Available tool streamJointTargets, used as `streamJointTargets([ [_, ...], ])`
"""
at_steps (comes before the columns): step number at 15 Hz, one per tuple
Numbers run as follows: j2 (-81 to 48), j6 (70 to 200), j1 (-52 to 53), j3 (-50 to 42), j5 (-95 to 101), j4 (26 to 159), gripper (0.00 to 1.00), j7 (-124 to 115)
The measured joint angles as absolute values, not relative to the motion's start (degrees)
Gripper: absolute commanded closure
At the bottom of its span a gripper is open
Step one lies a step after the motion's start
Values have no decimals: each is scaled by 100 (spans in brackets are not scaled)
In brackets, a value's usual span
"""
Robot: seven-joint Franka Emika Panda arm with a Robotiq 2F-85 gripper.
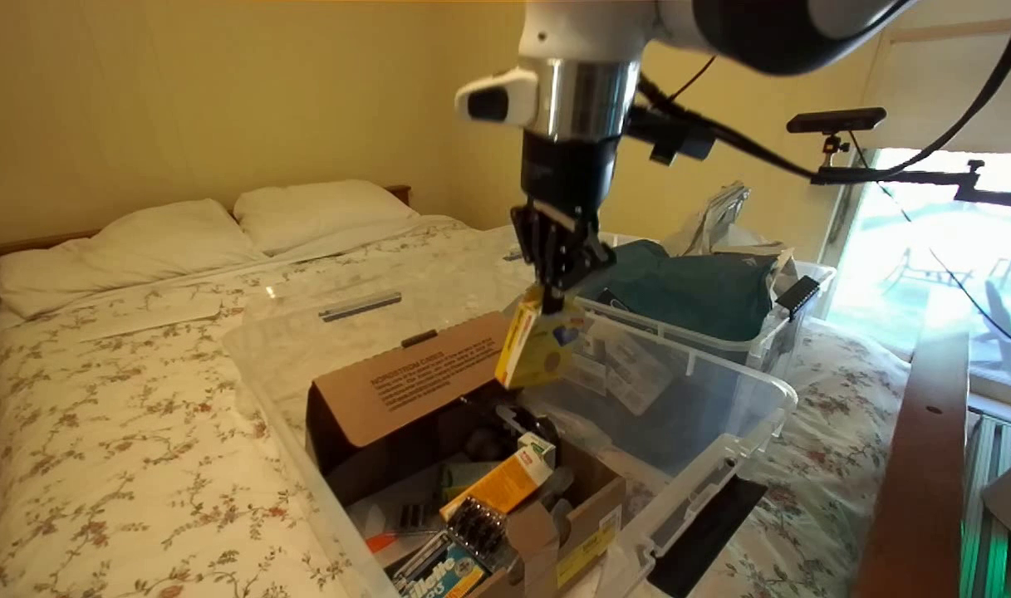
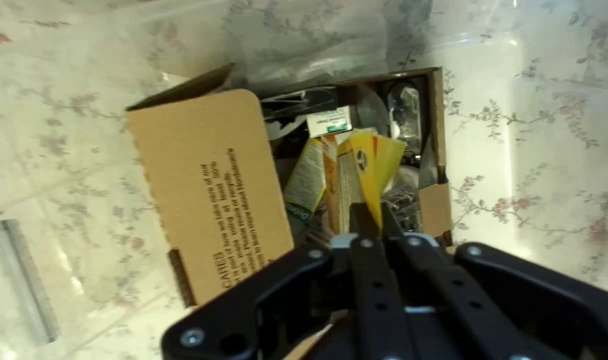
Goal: Move two small, orange boxes to the storage bin on the right
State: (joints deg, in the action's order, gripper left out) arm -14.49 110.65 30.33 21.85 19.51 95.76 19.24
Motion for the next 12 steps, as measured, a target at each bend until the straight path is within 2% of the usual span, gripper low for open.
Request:
streamJointTargets([
  [5, -611, 10523, 2993, 2166, 2893, 9689, 99, 1057],
  [12, -224, 10411, 2281, 1808, 3732, 10708, 99, -152],
])
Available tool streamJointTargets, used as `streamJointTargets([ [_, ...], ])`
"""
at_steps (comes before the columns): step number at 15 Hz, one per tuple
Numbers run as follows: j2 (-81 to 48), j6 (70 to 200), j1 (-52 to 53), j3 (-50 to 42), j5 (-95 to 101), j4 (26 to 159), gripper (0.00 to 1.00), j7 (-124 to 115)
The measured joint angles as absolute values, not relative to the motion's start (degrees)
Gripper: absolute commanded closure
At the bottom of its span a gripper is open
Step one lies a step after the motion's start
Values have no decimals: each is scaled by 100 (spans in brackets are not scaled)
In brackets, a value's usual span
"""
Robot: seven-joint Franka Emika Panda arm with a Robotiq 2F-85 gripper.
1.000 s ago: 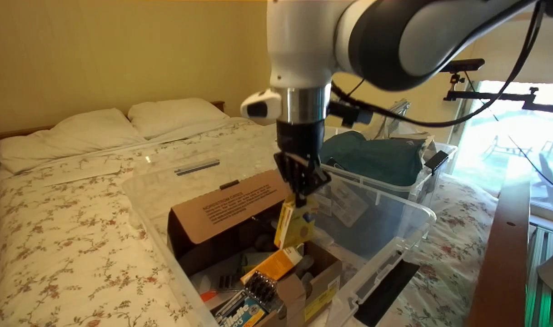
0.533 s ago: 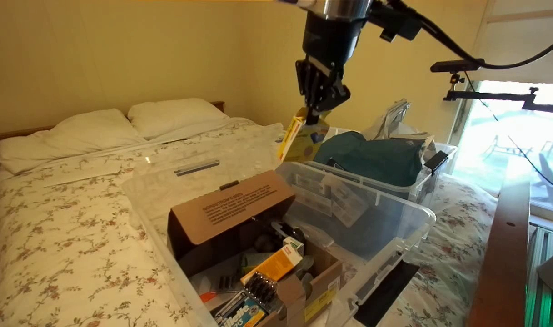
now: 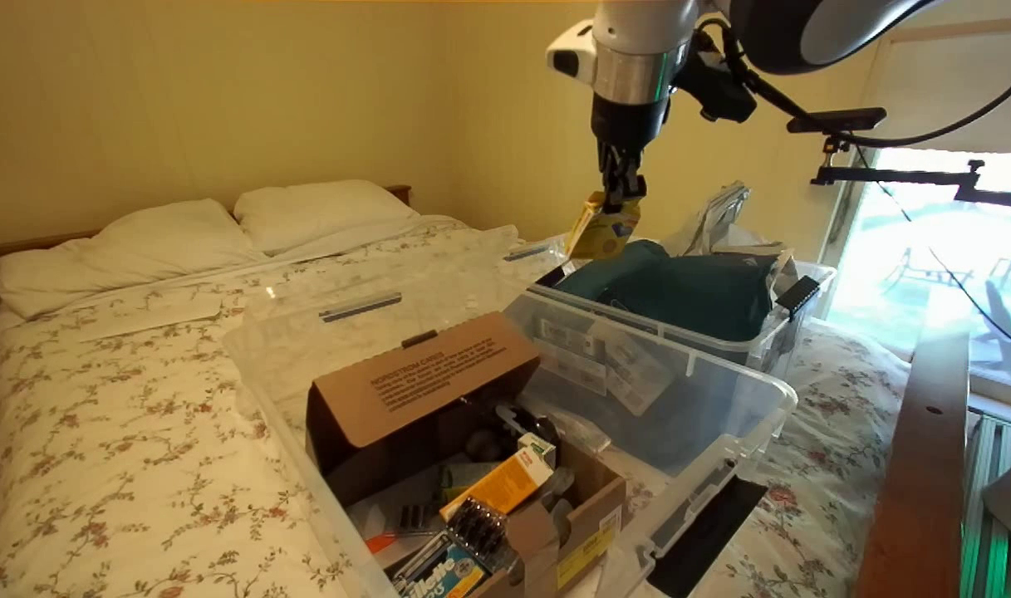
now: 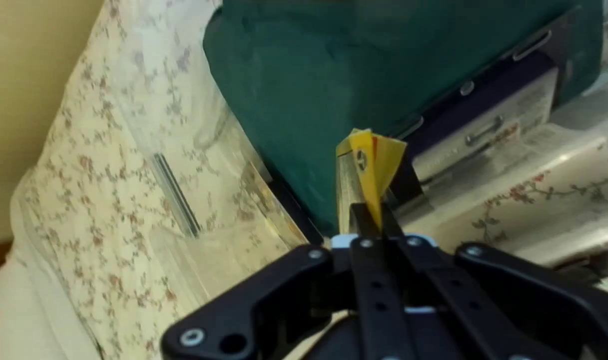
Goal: Move two small, orange boxes to the storage bin on the right
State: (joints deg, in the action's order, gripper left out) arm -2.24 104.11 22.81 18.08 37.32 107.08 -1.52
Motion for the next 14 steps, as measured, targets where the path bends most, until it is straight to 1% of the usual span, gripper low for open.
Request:
streamJointTargets([
  [4, -109, 9548, 1970, 1696, 3644, 11106, 99, -492],
  [8, -110, 8580, 1936, 1705, 3046, 11232, 99, -577],
  [11, -67, 8260, 1940, 1731, 2506, 11176, 99, -558],
  [14, 96, 8211, 1990, 1856, 2467, 10959, 99, -598],
])
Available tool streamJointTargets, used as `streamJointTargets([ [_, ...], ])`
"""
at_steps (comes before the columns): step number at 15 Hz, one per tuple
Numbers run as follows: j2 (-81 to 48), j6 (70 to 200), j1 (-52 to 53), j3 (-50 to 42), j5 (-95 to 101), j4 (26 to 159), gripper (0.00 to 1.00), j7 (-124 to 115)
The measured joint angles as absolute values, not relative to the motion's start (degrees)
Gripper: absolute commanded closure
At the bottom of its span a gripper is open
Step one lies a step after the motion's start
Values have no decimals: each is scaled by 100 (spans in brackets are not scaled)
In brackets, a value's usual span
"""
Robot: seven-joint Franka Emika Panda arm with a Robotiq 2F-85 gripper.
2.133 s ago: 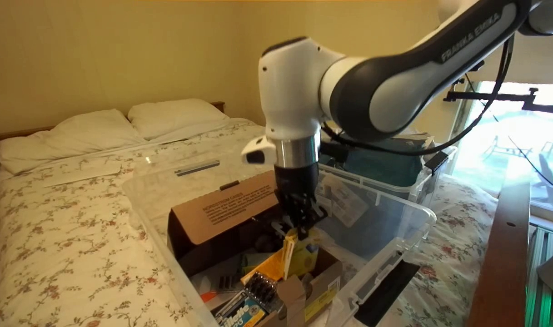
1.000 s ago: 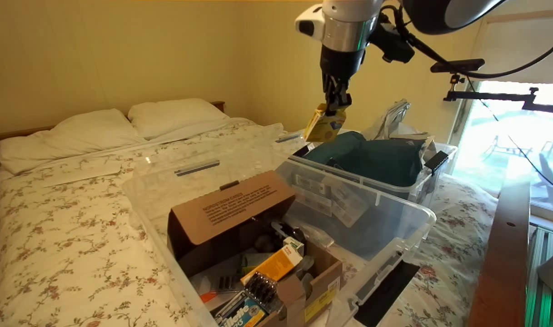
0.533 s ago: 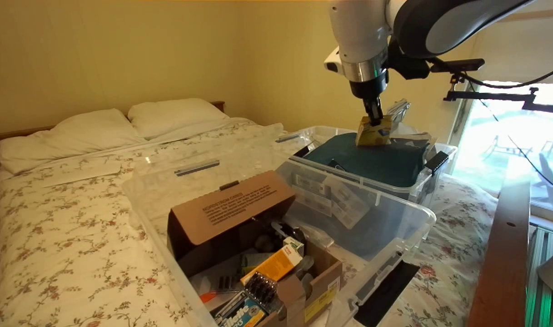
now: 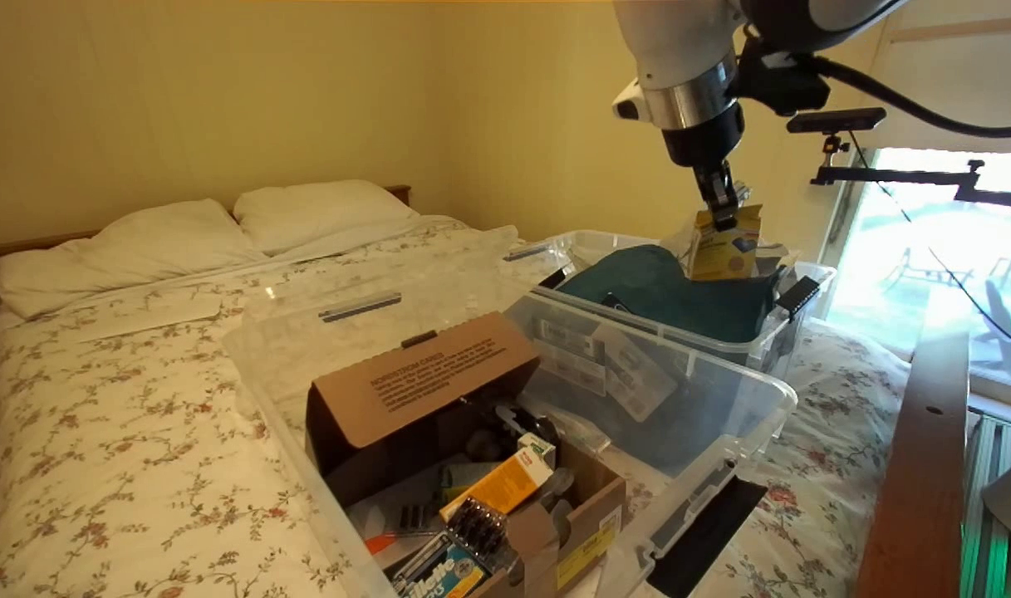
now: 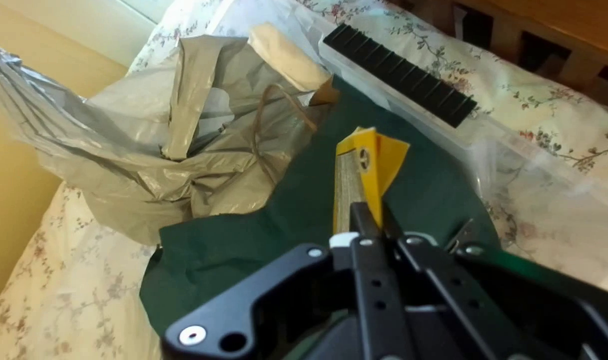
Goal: Move two small, orange boxes to the storage bin on the right
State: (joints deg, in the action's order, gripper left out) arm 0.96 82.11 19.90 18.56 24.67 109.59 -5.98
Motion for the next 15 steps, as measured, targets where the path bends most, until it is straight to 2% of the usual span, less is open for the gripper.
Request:
streamJointTargets([
  [6, 332, 8091, 2216, 2221, 2190, 10383, 99, -678],
  [15, -330, 9137, 2084, 2035, 1371, 10817, 99, -869],
])
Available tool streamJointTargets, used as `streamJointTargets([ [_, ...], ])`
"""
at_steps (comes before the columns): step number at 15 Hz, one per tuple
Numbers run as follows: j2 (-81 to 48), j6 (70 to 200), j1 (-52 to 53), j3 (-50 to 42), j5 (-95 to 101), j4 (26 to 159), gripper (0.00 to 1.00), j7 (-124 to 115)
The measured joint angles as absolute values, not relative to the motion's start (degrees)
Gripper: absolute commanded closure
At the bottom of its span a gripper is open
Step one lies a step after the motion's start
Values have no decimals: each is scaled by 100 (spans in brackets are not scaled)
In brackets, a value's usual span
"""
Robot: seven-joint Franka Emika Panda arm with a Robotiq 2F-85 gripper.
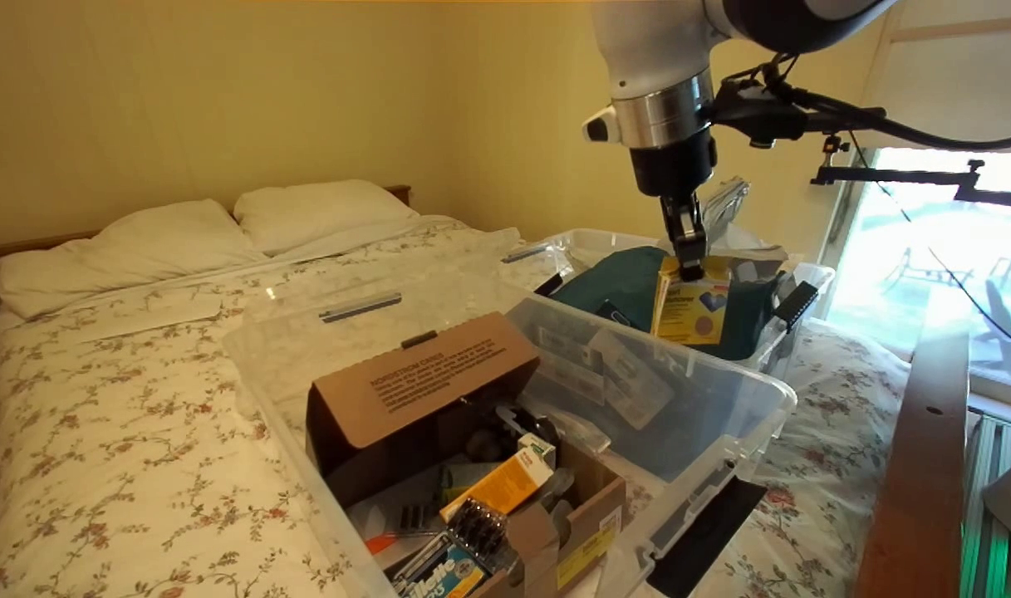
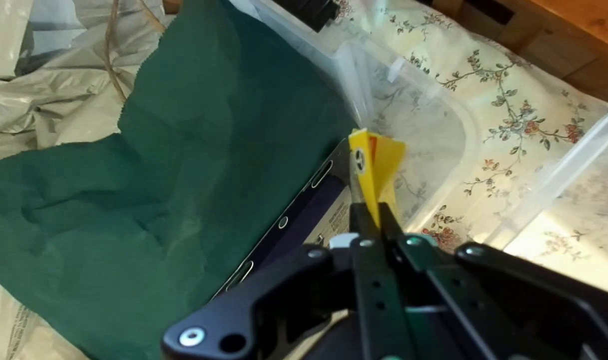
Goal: Move two small, orange boxes to the storage bin on the right
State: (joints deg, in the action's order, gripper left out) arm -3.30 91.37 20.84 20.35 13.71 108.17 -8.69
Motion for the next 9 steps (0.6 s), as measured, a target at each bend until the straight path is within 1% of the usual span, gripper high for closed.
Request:
streamJointTargets([
  [9, -279, 8993, 1896, 1759, 1150, 10955, 99, -1681],
])
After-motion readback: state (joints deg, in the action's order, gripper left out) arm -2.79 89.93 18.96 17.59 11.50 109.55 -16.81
